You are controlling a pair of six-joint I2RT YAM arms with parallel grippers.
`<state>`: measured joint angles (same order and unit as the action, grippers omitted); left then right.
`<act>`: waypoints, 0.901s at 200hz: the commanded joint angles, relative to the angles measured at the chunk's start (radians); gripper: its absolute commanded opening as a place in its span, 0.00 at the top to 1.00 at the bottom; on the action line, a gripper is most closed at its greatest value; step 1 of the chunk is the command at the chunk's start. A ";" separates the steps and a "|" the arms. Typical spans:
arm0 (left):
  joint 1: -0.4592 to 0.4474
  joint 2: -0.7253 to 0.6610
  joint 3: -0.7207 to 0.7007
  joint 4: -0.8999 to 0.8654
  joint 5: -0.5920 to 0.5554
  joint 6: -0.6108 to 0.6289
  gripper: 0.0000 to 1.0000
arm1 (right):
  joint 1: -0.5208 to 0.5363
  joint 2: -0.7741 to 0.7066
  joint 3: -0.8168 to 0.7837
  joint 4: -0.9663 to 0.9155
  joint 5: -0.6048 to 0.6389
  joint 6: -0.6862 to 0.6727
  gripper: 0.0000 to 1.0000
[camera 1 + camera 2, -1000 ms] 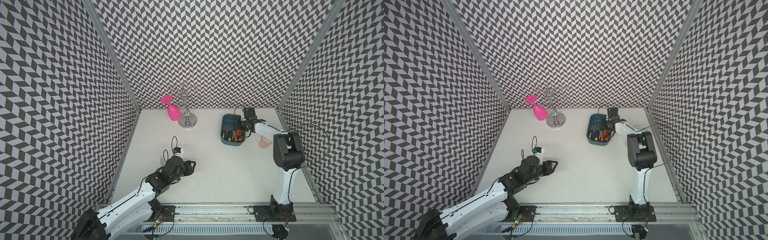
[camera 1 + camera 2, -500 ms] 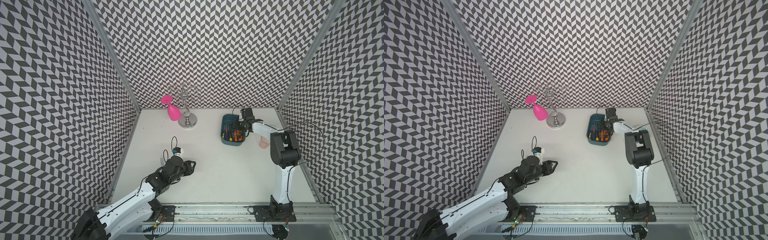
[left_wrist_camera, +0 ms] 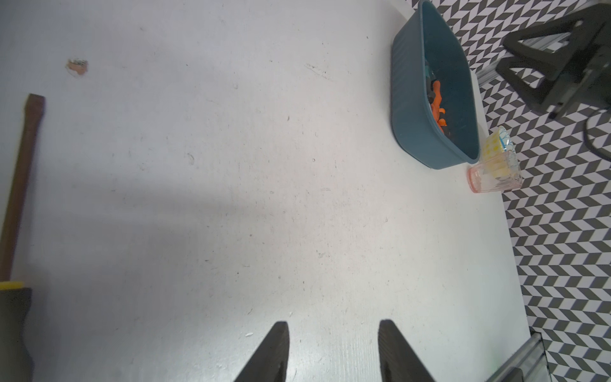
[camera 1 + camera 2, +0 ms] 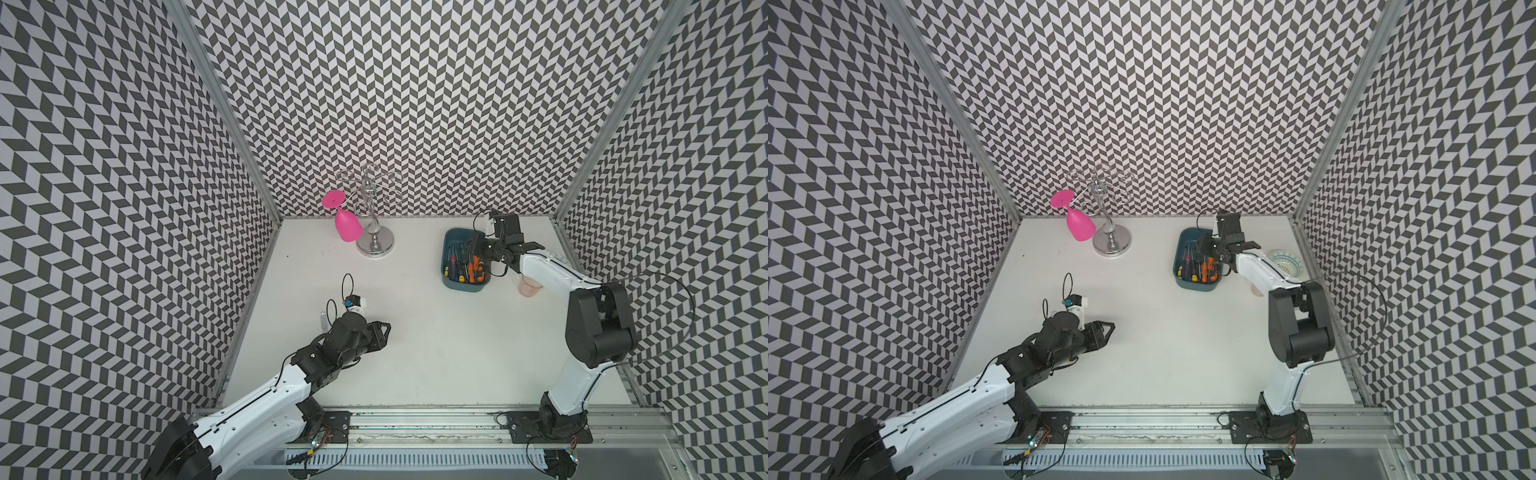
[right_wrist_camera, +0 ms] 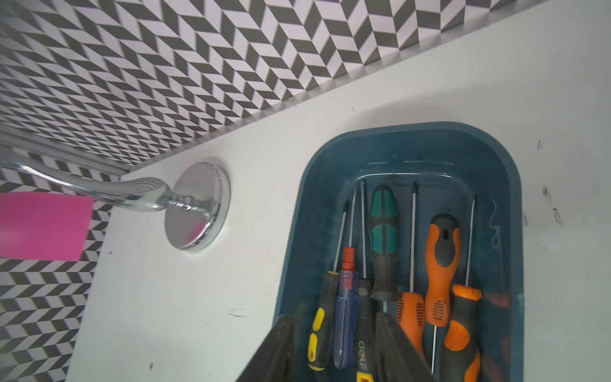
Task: Put the screwdriver on the desktop into the storage box
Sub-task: Place the screwdriver in the storage box.
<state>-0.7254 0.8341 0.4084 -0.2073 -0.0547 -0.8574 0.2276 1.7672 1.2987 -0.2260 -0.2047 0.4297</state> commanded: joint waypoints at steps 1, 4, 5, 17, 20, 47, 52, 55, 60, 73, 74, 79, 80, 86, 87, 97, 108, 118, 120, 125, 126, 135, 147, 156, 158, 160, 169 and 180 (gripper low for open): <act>0.010 0.010 0.041 -0.061 -0.048 -0.008 0.52 | 0.028 -0.083 -0.070 0.061 -0.020 0.009 0.56; 0.011 0.012 0.043 -0.067 -0.052 -0.011 0.52 | 0.031 -0.096 -0.081 0.065 -0.022 0.010 0.56; 0.011 0.011 0.044 -0.069 -0.052 -0.011 0.52 | 0.033 -0.098 -0.083 0.067 -0.023 0.009 0.56; 0.012 0.015 0.053 -0.089 -0.068 -0.018 0.52 | 0.045 -0.140 -0.129 0.078 -0.029 0.009 0.56; 0.013 0.017 0.055 -0.097 -0.075 -0.020 0.50 | 0.049 -0.150 -0.141 0.081 -0.030 0.009 0.56; 0.020 0.020 0.080 -0.171 -0.128 -0.043 0.47 | 0.068 -0.246 -0.267 0.129 -0.068 0.023 0.54; 0.021 0.019 0.084 -0.186 -0.140 -0.048 0.43 | 0.071 -0.266 -0.295 0.142 -0.077 0.028 0.53; 0.021 0.018 0.087 -0.196 -0.149 -0.054 0.41 | 0.074 -0.275 -0.309 0.151 -0.084 0.031 0.53; 0.022 0.017 0.089 -0.213 -0.162 -0.061 0.40 | 0.079 -0.293 -0.332 0.161 -0.094 0.033 0.52; 0.026 0.017 0.099 -0.255 -0.194 -0.083 0.34 | 0.092 -0.334 -0.389 0.181 -0.113 0.034 0.51; 0.027 0.017 0.098 -0.256 -0.196 -0.083 0.34 | 0.093 -0.336 -0.394 0.183 -0.115 0.034 0.51; 0.027 0.017 0.100 -0.270 -0.206 -0.090 0.34 | 0.099 -0.350 -0.415 0.191 -0.124 0.033 0.51; 0.028 0.016 0.101 -0.272 -0.208 -0.091 0.34 | 0.100 -0.351 -0.419 0.192 -0.127 0.033 0.51; 0.028 0.018 0.102 -0.286 -0.219 -0.103 0.34 | 0.105 -0.367 -0.443 0.202 -0.141 0.032 0.50; 0.029 0.017 0.102 -0.288 -0.221 -0.104 0.34 | 0.107 -0.369 -0.447 0.203 -0.144 0.031 0.50; 0.032 0.018 0.102 -0.309 -0.234 -0.125 0.34 | 0.115 -0.394 -0.484 0.216 -0.158 0.030 0.50; 0.036 0.021 0.102 -0.328 -0.243 -0.146 0.34 | 0.129 -0.423 -0.522 0.226 -0.162 0.028 0.49; 0.040 0.029 0.106 -0.361 -0.260 -0.167 0.34 | 0.142 -0.447 -0.553 0.232 -0.164 0.024 0.49; 0.040 0.031 0.108 -0.365 -0.263 -0.169 0.34 | 0.144 -0.449 -0.559 0.233 -0.165 0.024 0.49; 0.043 0.036 0.113 -0.384 -0.270 -0.179 0.34 | 0.151 -0.459 -0.572 0.236 -0.165 0.023 0.49; 0.043 0.037 0.113 -0.386 -0.271 -0.179 0.34 | 0.152 -0.461 -0.575 0.236 -0.165 0.023 0.49; 0.046 0.049 0.120 -0.416 -0.285 -0.194 0.34 | 0.158 -0.472 -0.595 0.238 -0.166 0.019 0.49; 0.050 0.069 0.130 -0.456 -0.303 -0.213 0.34 | 0.159 -0.488 -0.624 0.246 -0.170 0.017 0.49; 0.052 0.086 0.136 -0.479 -0.312 -0.230 0.34 | 0.160 -0.496 -0.639 0.250 -0.170 0.013 0.49; 0.053 0.088 0.137 -0.482 -0.314 -0.233 0.35 | 0.161 -0.497 -0.642 0.250 -0.169 0.014 0.49; 0.053 0.092 0.138 -0.485 -0.315 -0.234 0.35 | 0.160 -0.498 -0.645 0.252 -0.169 0.013 0.49; 0.056 0.109 0.139 -0.491 -0.316 -0.234 0.35 | 0.161 -0.502 -0.658 0.258 -0.170 0.014 0.49; 0.060 0.134 0.143 -0.498 -0.311 -0.236 0.30 | 0.160 -0.503 -0.672 0.266 -0.177 0.008 0.49</act>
<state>-0.6762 0.9321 0.5217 -0.6273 -0.3294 -1.0595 0.3840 1.2884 0.6525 -0.0319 -0.3660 0.4526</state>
